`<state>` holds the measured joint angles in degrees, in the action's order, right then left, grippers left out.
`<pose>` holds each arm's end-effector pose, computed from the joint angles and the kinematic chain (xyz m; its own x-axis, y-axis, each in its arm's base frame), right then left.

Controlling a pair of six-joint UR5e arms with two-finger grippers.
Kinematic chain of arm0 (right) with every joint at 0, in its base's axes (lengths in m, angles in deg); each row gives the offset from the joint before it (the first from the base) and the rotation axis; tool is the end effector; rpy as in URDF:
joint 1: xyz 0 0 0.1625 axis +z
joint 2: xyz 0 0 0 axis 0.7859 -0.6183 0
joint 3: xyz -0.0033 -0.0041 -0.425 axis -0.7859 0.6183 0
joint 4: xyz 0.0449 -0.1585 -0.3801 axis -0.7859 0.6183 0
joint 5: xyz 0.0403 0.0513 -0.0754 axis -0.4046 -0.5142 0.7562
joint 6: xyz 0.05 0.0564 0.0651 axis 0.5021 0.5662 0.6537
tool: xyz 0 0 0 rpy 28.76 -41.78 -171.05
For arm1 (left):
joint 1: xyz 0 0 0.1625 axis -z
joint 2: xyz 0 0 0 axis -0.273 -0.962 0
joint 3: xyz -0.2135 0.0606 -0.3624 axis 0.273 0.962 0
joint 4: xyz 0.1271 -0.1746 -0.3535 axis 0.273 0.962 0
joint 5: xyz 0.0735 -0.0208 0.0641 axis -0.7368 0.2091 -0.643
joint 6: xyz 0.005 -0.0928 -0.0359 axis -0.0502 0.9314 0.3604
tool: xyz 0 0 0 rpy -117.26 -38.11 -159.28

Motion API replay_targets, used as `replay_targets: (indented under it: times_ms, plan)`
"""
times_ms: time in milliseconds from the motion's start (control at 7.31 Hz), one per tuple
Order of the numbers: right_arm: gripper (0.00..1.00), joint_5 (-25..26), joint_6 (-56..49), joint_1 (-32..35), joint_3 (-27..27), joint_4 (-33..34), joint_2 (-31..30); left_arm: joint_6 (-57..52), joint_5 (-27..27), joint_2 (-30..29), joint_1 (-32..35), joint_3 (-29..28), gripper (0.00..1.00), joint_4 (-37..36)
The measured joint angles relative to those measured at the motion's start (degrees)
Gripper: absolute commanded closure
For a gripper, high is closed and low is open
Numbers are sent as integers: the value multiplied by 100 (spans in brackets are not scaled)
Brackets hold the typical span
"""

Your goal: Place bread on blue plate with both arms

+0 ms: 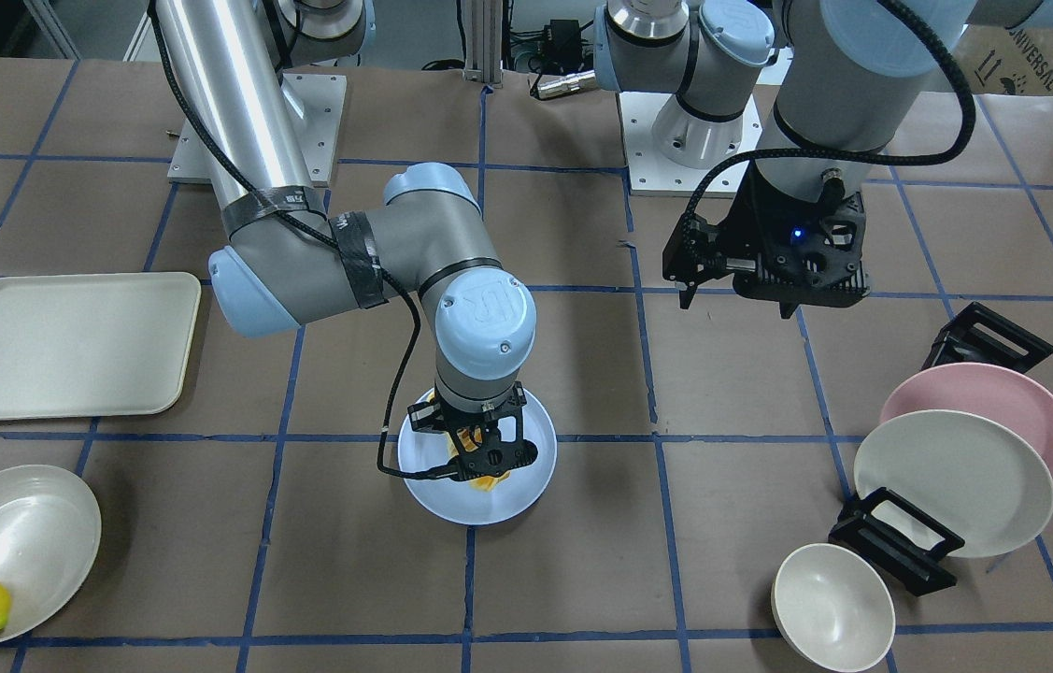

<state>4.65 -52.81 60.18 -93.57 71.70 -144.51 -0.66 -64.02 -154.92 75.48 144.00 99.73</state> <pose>0.3758 -0.5849 0.2345 -0.9615 -0.2697 0.0526 -0.2605 0.9556 0.1380 -0.1420 -0.5379 0.4654 -0.9919 0.1207 -0.0386 0.1215 0.9924 -0.0201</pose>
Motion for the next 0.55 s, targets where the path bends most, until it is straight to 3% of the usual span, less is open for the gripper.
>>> replay_targets:
  times_ms: [274,410,547]
  plan:
    - [85,1,-6,6,18,-49,55,18,0,10,-2,-44,0,22]
    - [25,0,-6,9,36,-76,60,50,4,10,-3,-83,0,51]
    - [1,-2,-1,13,60,-109,62,104,5,9,-3,-112,0,80]
